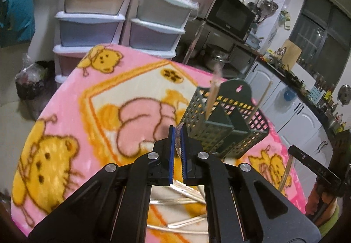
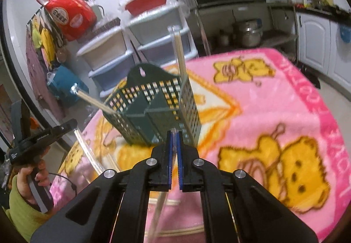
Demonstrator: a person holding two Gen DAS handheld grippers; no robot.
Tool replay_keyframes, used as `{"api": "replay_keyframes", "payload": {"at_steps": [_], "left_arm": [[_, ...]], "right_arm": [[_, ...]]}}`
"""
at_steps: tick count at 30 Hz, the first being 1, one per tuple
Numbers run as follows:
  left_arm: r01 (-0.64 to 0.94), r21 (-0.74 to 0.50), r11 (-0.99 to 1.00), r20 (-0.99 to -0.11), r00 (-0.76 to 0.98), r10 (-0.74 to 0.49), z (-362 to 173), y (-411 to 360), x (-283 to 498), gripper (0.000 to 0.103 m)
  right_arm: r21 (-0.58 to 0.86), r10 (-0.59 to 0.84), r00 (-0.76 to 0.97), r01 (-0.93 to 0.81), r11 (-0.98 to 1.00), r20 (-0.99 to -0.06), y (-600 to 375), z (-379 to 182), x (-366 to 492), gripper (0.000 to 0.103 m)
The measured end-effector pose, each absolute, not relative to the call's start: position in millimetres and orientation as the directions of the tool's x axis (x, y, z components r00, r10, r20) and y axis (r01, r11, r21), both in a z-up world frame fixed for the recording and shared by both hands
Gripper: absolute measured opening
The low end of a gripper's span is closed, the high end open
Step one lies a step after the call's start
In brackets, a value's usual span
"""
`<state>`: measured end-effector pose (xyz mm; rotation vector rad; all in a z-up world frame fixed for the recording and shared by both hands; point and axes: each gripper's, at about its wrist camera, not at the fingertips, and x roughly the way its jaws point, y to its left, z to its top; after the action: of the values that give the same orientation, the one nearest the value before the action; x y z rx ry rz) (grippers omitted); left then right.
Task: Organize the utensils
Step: 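Lift both held chopsticks above the green holder and lower them into its slots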
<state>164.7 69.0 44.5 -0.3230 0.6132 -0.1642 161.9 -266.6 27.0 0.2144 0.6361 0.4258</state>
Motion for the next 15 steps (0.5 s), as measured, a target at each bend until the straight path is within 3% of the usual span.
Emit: {"api": "replay_keyframes", "payload": {"at_steps": [15], "left_arm": [[0.172,-0.329,0.929,-0.450,0.836,-0.314,94.3,43.5,158.7,0.002]], "right_arm": [[0.259,0.437,0.785,-0.355,0.898,-0.439,-262.1,69.0,145.5,0.004]]}}
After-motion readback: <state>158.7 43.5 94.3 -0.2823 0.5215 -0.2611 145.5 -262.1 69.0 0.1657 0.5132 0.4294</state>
